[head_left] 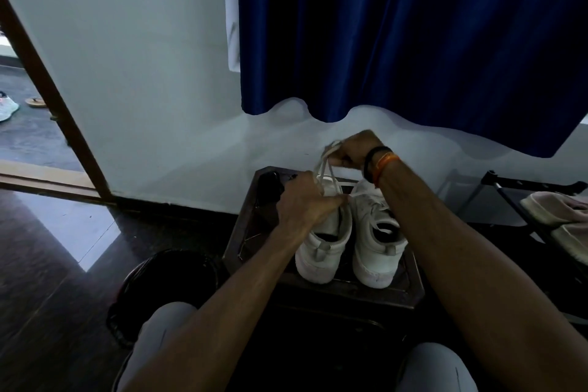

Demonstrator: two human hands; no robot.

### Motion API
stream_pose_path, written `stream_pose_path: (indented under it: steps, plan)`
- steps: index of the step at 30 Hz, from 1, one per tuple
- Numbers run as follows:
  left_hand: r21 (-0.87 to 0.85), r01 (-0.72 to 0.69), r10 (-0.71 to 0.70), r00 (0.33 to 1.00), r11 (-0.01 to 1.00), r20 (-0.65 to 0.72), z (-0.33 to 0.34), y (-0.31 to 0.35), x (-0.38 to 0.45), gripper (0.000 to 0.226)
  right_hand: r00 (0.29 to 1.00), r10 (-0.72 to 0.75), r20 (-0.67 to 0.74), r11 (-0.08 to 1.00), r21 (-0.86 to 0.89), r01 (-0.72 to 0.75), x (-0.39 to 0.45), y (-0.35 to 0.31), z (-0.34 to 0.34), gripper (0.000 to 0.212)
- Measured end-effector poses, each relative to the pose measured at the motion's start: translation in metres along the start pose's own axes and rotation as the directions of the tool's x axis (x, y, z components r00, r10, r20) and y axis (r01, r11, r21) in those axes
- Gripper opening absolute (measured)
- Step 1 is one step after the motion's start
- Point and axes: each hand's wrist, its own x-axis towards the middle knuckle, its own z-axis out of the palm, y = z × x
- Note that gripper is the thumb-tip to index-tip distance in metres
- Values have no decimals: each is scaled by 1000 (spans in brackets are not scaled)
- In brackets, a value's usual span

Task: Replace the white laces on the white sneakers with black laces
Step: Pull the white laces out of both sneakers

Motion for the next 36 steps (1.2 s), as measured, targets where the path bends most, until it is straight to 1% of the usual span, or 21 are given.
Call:
stream_pose_path:
  steps: [1, 2, 4, 5, 8, 10, 13, 14, 16, 18, 20, 23, 24, 26, 27, 29, 30, 31, 33, 34, 36]
  plan:
    - [-6, -3, 3, 1000, 1000, 6, 0, 1, 0, 59, 1000, -2, 1, 991, 132, 2, -2, -10, -2, 10]
    - [-8, 2, -2, 1000, 1000, 7, -1, 0, 1, 58, 1000, -15, -5, 969, 246, 16, -4, -22, -3, 8]
    - [-2, -6, 6, 1000, 1000, 0, -1, -1, 2, 60, 999, -41, -21, 916, 398, 46, -15, -46, -8, 19]
    - [-3, -12, 12, 1000, 1000, -1, -2, -2, 1, 58, 997, -64, -40, 899, 433, 75, -19, -57, -11, 22]
    - [-18, -27, 27, 1000, 999, -10, -3, -4, -2, 49, 982, -152, -113, 854, 485, 188, -25, -79, -18, 17]
    - [-41, -35, 35, 999, 999, -3, -4, -7, 2, 49, 976, -171, -136, 812, 541, 218, -27, -87, -19, 16]
    - [-68, -43, 46, 998, 997, 33, -9, -4, 14, 65, 984, -166, -72, 798, 577, 177, -32, -85, -11, 15]
    - [-73, -60, 63, 997, 996, 41, -10, -2, 20, 67, 987, -157, -38, 797, 586, 149, -32, -80, -6, 15]
    - [-78, -81, 87, 993, 994, 76, -11, 5, 31, 62, 989, -146, 20, 788, 607, 104, -33, -71, 3, 13]
    - [-59, -99, 106, 986, 993, 127, -9, 10, 43, 52, 988, -148, 50, 779, 622, 85, -31, -64, 9, 11]
    - [-73, -106, 116, 983, 992, 143, -9, 14, 52, 41, 987, -149, 55, 780, 621, 83, -29, -58, 12, 15]
    - [-158, -78, 101, 984, 984, 146, -12, 17, 62, 25, 984, -160, 81, 783, 617, 77, -27, -48, 11, 10]
    - [-198, -48, 81, 983, 979, 164, -13, 17, 64, 24, 981, -161, 105, 776, 627, 60, -26, -45, 9, 10]
    - [-301, 6, 54, 980, 954, 191, -17, 14, 67, 28, 977, -130, 168, 783, 622, -3, -22, -36, 3, 11]
    - [-344, 21, 49, 980, 939, 192, -18, 13, 68, 29, 979, -87, 182, 819, 573, -34, -20, -30, 0, 13]
    - [-404, 34, 39, 984, 914, 172, -20, 13, 68, 25, 992, 17, 128, 925, 374, -64, -17, -16, -6, 18]
    - [-437, 41, 31, 987, 899, 156, -21, 13, 69, 23, 994, 56, 93, 956, 283, -80, -16, -8, -7, 20]
    - [-477, 50, 22, 989, 878, 144, -21, 13, 70, 21, 992, 86, 87, 967, 231, -104, -16, 0, -8, 22]
    - [-531, 58, 11, 992, 845, 127, -22, 15, 72, 22, 979, 118, 167, 969, 197, -150, -22, 13, -7, 29]
    - [-537, 53, 17, 992, 842, 126, -21, 16, 73, 23, 970, 109, 218, 972, 183, -150, -26, 17, -5, 30]
    - [-532, 33, 44, 990, 846, 132, -20, 18, 74, 25, 955, 62, 290, 985, 134, -104, -32, 23, 0, 24]
